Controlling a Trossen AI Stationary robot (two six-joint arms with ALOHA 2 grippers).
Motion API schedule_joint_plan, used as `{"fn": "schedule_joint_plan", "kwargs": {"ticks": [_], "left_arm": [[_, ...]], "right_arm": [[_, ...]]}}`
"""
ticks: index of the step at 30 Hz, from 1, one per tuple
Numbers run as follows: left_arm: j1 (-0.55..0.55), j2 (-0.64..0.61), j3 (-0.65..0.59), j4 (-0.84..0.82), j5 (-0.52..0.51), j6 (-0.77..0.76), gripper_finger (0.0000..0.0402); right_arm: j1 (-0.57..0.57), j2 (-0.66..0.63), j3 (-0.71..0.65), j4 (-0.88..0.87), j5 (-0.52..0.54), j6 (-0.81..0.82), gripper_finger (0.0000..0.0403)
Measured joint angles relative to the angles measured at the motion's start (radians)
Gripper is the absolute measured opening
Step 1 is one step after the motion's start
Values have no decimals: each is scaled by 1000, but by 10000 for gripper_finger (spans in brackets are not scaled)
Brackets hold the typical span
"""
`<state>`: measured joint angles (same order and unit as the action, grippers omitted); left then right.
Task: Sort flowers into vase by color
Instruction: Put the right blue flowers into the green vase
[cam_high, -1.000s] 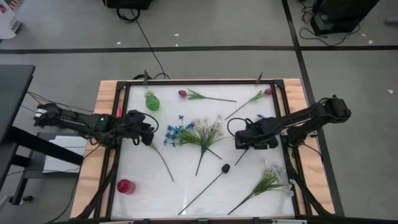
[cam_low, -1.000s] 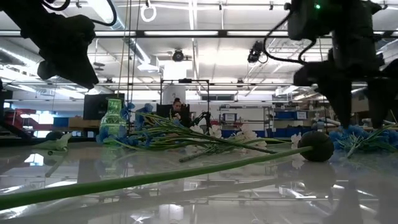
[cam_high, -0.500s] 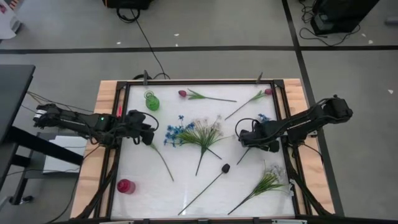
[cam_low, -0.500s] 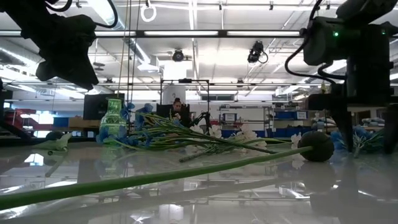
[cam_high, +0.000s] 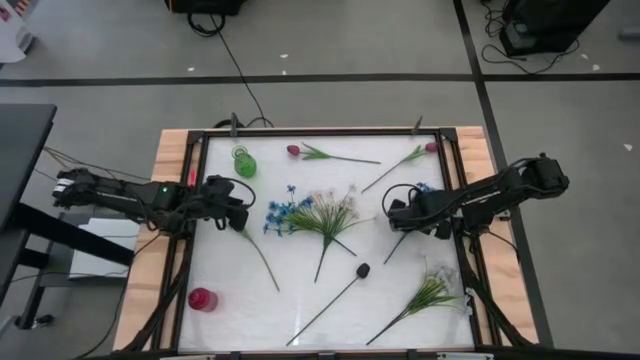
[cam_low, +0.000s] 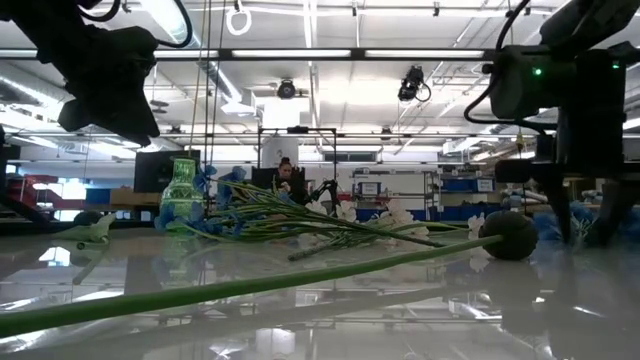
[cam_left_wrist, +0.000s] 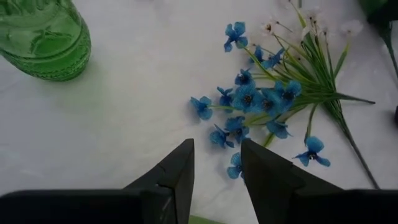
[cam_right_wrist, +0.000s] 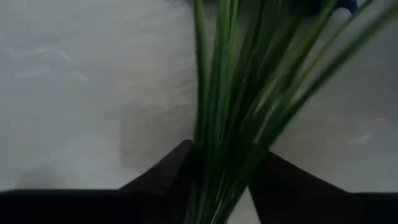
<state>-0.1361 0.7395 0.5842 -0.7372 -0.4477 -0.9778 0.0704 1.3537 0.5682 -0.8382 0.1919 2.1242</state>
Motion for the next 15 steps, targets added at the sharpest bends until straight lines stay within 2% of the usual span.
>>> {"fn": "schedule_joint_plan", "kwargs": {"ticks": [7,11,15], "left_arm": [[35,0,0,69,0,31,132],[45,0,0,98,0,46,130],[45,0,0,160,0,115,130]], "right_arm": [[29,2,2,0,122,-34,21],[64,-4,34,5,175,-38,26],[84,-6,82,16,256,-126,33]]}}
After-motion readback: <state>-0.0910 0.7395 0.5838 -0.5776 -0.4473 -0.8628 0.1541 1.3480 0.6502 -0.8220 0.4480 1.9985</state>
